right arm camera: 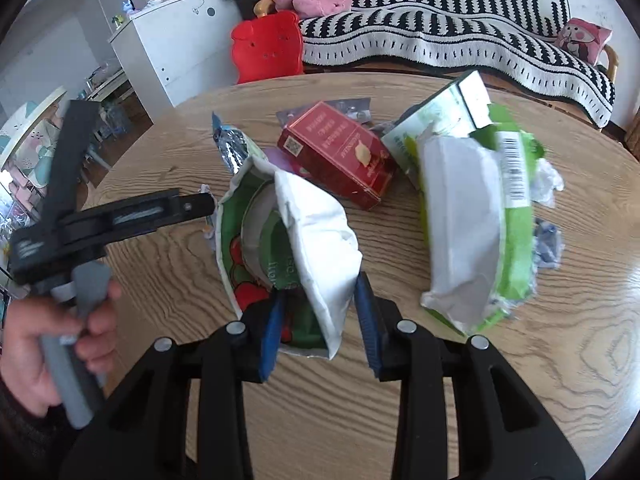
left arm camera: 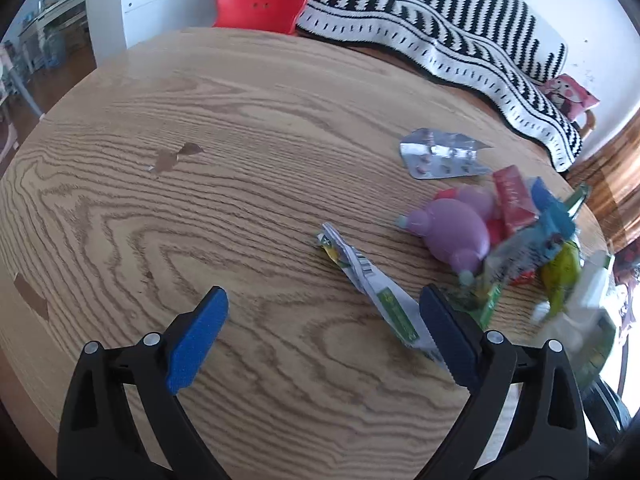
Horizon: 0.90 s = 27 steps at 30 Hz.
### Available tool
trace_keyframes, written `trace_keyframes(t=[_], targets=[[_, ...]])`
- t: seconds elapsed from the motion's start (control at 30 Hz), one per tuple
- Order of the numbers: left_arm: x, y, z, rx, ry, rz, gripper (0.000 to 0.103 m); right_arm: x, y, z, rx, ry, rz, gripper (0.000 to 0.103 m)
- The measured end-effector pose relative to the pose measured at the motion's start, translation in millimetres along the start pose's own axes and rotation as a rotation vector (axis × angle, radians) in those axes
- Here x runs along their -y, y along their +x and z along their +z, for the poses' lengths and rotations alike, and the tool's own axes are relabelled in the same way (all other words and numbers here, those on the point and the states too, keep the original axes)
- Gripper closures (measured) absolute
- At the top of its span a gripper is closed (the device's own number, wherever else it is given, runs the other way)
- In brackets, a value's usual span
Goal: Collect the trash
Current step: 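Grasp the white-lined chip bag with the right tool while the left tool grasps a silver-green wrapper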
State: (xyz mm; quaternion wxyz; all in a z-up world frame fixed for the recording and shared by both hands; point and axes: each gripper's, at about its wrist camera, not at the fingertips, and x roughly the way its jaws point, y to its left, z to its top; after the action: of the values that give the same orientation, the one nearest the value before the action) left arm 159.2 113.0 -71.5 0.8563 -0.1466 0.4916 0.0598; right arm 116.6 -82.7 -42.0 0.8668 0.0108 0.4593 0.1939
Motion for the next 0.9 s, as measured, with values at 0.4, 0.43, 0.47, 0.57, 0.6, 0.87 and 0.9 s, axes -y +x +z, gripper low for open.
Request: trace_keyframes(t=[0.4,0.43,0.47,0.57,0.6,0.87,0.9], targets=[[27,7,-3,0.034,0.068,0.033,0.060,23,-35,-17,0.024,0.007,-0.029,0.068],[30,7,-5,0.029,0.079,0.025,0.073,25,-38,-19,0.026,0.008,-0.031,0.068],[31,7,-5,0.017,0.079,0.011,0.084,25,-41,-20,0.029,0.009,-0.032,0.068],[34,-3,-9,0.031,0.078,0.027,0.096,29,-53,-28,0.044,0.017,-0.038,0.068],[34,-6,-10,0.044,0.084,0.041,0.097,31,-56,-30,0.046,0.019,-0.041,0.068],[33,-58,-13,0.128,0.048,0.033,0.097,77,-96,-51,0.071,0.098,-0.093,0.068],[33,-68,-13,0.151,0.029,0.021,0.097,83,-101,-53,0.075,0.108,-0.100,0.068]])
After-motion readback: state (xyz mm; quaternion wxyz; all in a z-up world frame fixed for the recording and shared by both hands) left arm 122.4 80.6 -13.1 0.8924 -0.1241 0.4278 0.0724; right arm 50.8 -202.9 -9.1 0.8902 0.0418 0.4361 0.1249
